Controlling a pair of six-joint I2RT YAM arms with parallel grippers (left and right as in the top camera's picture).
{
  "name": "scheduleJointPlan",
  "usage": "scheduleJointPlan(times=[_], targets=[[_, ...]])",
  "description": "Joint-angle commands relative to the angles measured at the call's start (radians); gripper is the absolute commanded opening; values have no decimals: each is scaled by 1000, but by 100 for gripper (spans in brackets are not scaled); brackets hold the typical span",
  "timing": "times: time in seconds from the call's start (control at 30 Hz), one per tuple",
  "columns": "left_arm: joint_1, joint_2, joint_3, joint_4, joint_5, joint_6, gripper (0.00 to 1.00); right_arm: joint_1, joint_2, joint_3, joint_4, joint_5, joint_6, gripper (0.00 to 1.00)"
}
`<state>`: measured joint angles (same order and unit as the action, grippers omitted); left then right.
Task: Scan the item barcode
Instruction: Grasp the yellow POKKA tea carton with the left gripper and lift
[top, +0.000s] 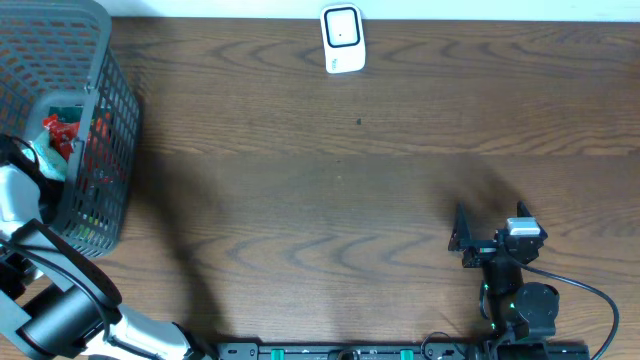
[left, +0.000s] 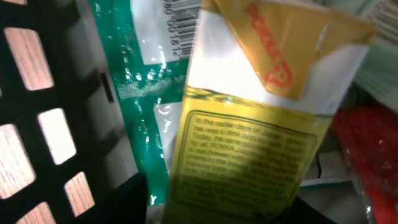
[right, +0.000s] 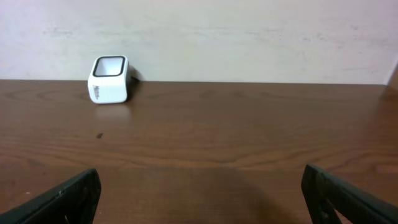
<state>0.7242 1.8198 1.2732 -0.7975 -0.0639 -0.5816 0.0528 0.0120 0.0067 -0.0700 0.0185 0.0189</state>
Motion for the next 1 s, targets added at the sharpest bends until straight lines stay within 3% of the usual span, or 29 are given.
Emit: scheduleJointPlan(times=[0.0,0.2,0.5,0.97], targets=[[3,4,-9,15,42,0,51,-5,-6,-2,-4,-1,3,99],[4,-2,8,19,72,4,31,-5,-6,-2,-4,-1,2,99],[4,-76,42,19,72,4,31,-5,-6,-2,-4,-1,2,99],[-16,-476,205,77,84,3,31,-5,-6,-2,-4,-1,2,99]])
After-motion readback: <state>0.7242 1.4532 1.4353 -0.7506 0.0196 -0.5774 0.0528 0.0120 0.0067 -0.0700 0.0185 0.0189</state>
